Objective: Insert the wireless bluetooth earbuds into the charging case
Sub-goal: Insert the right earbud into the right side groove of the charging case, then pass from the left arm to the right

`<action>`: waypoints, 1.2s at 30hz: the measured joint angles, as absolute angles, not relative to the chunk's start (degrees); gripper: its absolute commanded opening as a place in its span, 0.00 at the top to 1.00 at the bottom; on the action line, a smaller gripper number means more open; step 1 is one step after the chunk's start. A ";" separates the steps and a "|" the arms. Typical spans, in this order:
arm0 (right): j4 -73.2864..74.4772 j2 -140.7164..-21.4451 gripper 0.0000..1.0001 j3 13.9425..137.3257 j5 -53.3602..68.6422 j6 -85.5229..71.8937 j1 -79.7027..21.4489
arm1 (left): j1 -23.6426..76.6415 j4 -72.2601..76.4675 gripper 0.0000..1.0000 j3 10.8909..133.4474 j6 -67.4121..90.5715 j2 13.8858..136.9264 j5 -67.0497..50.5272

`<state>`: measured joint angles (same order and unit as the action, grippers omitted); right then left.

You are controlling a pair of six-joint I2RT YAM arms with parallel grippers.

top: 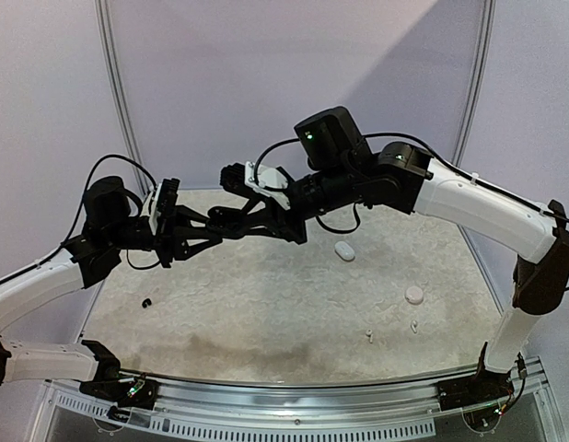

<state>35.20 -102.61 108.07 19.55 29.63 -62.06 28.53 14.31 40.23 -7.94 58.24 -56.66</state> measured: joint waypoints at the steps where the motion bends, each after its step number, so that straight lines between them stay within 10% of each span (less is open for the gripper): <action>1: 35.22 -102.61 0.73 108.07 19.44 29.67 -62.15 | 28.53 14.33 1.00 40.23 -7.94 58.24 -56.62; 23: 14.92 -91.29 0.44 99.53 20.18 8.10 -56.03 | 24.56 16.14 1.00 40.21 8.62 56.05 -48.12; 36: 2.50 -104.22 0.32 98.15 24.49 -11.03 -55.09 | 14.85 13.80 1.00 36.53 18.57 45.89 -43.29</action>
<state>2.50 -104.22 98.15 24.49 -11.03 -55.09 14.85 13.80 36.53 18.57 45.89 -43.29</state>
